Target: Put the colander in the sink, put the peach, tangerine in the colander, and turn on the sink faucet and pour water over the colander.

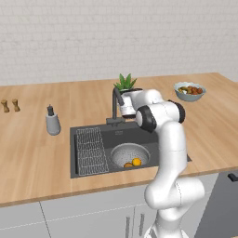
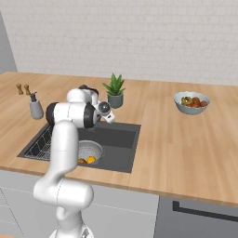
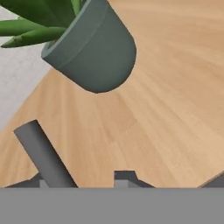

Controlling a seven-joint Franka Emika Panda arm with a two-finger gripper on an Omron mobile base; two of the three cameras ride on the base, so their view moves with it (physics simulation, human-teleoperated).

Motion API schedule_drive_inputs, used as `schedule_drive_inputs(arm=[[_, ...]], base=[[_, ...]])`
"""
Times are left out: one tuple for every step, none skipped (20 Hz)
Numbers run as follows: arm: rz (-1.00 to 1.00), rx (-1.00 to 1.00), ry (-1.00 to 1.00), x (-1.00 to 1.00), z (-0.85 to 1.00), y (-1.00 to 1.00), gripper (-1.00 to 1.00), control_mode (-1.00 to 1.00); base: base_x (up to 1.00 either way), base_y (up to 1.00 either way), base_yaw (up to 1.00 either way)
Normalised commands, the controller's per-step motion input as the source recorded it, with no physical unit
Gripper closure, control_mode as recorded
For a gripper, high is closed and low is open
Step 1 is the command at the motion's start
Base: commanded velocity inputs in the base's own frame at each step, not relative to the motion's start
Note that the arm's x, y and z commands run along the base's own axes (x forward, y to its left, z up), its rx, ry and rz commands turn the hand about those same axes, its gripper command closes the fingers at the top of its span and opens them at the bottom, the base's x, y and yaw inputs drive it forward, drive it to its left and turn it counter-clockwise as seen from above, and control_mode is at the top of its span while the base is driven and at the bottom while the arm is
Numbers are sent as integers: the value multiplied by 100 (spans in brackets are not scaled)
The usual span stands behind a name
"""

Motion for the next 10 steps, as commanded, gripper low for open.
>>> schedule_drive_inputs(arm=[[-13, 1, 0, -13, 0, -97, 100, -100], [-13, 1, 0, -17, 0, -100, 100, -100], [-12, 3, 0, -16, 0, -100, 100, -100], [-11, 5, 0, -16, 0, -100, 100, -100], [-10, 5, 0, -19, 0, -100, 100, -100], [-9, 8, 0, -19, 0, -100, 100, -100], [-7, 10, 0, -21, 0, -100, 100, -100], [-4, 14, 0, -20, 0, -100, 100, -100], [-1, 18, 0, -21, 0, -100, 100, -100], [0, 20, 0, -26, 0, -100, 100, -100]], base=[[0, 0, 0], [0, 0, 0], [0, 0, 0], [0, 0, 0], [0, 0, 0], [0, 0, 0], [0, 0, 0], [0, 0, 0], [0, 0, 0], [0, 0, 0]])
